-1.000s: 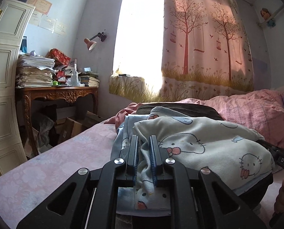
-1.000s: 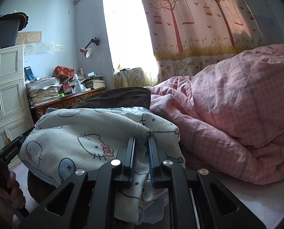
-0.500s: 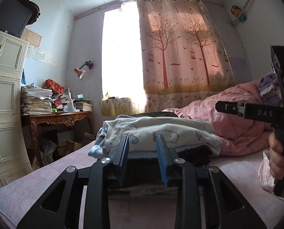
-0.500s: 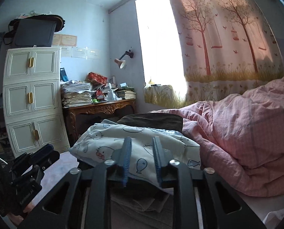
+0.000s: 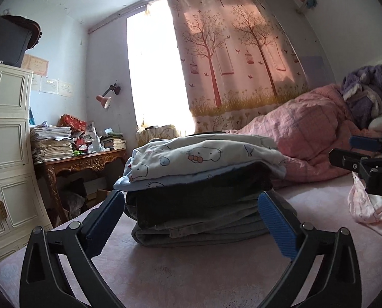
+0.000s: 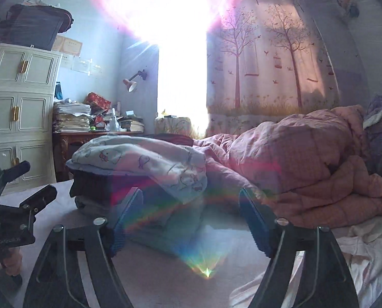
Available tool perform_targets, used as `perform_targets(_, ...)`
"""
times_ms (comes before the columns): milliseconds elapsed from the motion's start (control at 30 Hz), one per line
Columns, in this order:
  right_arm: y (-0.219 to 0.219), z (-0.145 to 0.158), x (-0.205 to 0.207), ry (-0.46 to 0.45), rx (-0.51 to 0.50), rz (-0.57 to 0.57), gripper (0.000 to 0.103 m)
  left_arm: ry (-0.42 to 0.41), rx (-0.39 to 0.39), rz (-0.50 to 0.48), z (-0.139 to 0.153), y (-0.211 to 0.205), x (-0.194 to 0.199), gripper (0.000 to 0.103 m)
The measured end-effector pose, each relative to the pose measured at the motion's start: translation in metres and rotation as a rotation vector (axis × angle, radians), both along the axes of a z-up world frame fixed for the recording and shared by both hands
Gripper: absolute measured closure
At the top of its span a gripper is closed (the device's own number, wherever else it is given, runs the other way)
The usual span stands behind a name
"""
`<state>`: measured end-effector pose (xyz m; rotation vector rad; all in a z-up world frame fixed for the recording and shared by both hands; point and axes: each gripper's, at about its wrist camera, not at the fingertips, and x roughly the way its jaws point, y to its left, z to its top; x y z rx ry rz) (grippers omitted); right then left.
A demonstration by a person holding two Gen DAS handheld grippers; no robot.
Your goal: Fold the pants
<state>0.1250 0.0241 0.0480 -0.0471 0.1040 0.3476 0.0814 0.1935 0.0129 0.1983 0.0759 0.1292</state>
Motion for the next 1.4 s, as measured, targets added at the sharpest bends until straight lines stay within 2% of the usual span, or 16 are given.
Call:
perform_targets(100, 0.004, 0.0, 0.0, -0.007, -0.019, -0.013, 0.015, 0.007, 0.032, 0.011, -0.004, -0.006, 0.0, 0.0)
perform_targets(167, 0.001, 0.0, -0.002, -0.02, -0.009, -0.018, 0.001, -0.015, 0.034, 0.02, -0.004, -0.007, -0.006, 0.0)
perform_targets(300, 0.004, 0.0, -0.008, -0.048, -0.019, -0.024, 0.001, -0.064, -0.012, 0.058, -0.001, 0.004, -0.016, 0.0)
perform_targets(433, 0.012, 0.0, -0.017, -0.088, -0.056, -0.032, 0.001, -0.062, -0.068, 0.063, 0.001, 0.016, -0.015, 0.0)
perform_targets(633, 0.012, 0.001, -0.018, -0.072, -0.056, -0.018, 0.001, -0.059, -0.02, 0.045, -0.002, 0.005, -0.013, 0.0)
perform_targets(1033, 0.017, 0.003, -0.019, -0.075, -0.071, -0.007, 0.001, -0.077, -0.044, 0.05, 0.001, 0.01, -0.019, 0.0)
perform_targets(1400, 0.017, 0.002, -0.018, -0.072, -0.072, -0.007, 0.001, -0.096, -0.104, 0.052, 0.003, 0.023, -0.024, 0.0)
